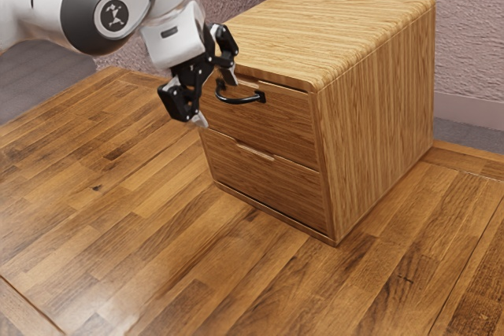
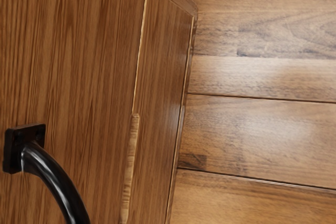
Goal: Pull the drawer handle with one arm to open the drawer
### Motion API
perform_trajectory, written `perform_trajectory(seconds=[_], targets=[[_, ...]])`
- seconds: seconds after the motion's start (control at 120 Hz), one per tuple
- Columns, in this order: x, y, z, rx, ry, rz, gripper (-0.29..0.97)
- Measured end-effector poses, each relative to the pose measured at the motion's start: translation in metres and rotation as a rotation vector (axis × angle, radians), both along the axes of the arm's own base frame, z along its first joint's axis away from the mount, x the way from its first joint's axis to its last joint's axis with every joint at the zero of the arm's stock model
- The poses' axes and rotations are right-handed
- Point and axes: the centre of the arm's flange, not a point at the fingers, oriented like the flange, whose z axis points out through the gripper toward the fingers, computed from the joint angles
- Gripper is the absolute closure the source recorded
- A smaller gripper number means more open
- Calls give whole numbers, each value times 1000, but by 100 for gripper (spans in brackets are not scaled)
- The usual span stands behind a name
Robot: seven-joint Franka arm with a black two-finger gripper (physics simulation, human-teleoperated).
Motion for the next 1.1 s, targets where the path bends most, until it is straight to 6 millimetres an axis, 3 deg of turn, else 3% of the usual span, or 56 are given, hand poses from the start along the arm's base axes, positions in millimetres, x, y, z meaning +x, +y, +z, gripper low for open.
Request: perform_trajectory(seconds=[0.25, 0.425, 0.533, 0.725, 0.808, 0.892, 1.1], targets=[[2, 3, 3, 6, -21, -16, 7], [11, 18, -4, 10, -42, -3, 23], [14, 43, -2, 14, -67, 32, 30], [13, 108, -6, 19, -69, 135, 36], [8, 121, 0, 16, -56, 159, 37], [10, 113, -4, 15, -34, 142, 36], [21, 45, -10, 16, -5, 16, 35]])
